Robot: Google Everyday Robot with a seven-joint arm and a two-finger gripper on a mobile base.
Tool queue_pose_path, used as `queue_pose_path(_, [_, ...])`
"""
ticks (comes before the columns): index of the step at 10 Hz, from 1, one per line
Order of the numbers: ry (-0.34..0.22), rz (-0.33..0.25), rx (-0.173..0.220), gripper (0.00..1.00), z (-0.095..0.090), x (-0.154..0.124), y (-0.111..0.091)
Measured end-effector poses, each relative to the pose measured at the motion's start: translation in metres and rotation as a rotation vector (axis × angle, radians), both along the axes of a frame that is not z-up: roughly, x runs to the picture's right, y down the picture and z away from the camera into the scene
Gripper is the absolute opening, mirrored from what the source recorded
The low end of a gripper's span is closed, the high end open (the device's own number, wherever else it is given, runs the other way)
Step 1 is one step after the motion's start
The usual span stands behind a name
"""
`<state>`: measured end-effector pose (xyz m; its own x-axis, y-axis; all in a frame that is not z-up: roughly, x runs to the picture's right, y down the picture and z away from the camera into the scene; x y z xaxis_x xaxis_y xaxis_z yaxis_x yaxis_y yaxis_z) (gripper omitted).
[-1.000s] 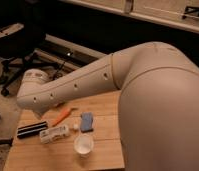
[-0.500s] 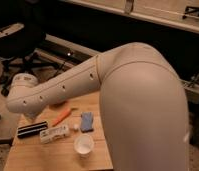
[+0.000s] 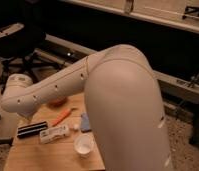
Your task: Place the eraser on the white sponge
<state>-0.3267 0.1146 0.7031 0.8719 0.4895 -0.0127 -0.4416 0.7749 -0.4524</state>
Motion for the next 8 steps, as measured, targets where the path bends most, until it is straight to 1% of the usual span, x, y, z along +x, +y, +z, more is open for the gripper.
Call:
queue_pose_path(5, [0.014,-0.05,-0.002,0.65,0.024,-0.005,0.006])
queue_pose_path(8, [-0.005,-0.109,0.005,0.65,0.037,-0.011,0.015])
